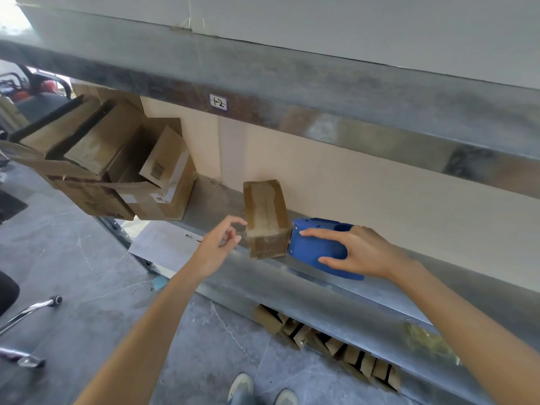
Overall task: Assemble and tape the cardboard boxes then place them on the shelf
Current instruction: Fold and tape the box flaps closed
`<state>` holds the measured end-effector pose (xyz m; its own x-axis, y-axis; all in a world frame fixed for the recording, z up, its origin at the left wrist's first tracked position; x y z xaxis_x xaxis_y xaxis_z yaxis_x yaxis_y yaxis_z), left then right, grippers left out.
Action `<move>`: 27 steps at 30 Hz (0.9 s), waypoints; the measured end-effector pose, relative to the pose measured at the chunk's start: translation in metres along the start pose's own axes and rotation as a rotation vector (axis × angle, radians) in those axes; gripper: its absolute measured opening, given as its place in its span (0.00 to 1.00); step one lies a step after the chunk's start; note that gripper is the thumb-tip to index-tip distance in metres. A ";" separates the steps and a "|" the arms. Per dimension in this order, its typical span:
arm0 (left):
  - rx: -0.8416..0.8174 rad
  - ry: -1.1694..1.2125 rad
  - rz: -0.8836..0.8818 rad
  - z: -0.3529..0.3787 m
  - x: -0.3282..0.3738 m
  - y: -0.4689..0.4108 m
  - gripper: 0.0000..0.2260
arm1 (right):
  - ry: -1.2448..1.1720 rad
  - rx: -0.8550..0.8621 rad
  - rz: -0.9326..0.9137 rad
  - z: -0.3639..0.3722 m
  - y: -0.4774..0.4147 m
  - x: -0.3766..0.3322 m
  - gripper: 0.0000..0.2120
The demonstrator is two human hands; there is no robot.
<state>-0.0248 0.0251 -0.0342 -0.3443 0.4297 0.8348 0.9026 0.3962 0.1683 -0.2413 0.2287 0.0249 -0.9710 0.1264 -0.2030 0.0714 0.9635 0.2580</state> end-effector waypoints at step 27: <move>0.369 -0.267 0.252 0.013 -0.015 -0.021 0.07 | -0.052 0.000 0.066 0.018 -0.009 -0.001 0.30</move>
<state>-0.0420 0.0207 -0.0572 -0.2254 0.7217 0.6545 0.8315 0.4927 -0.2568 -0.2374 0.2238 0.0058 -0.9511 0.2013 -0.2344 0.1347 0.9528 0.2721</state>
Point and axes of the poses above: each hand's wrist, its own y-axis away from the middle knuckle, its own z-axis out of the palm, x = y × z, the point moved 4 cm from there along -y, towards the middle knuckle, and after that the axes turned 15 degrees about -x, right-handed, at the moved point
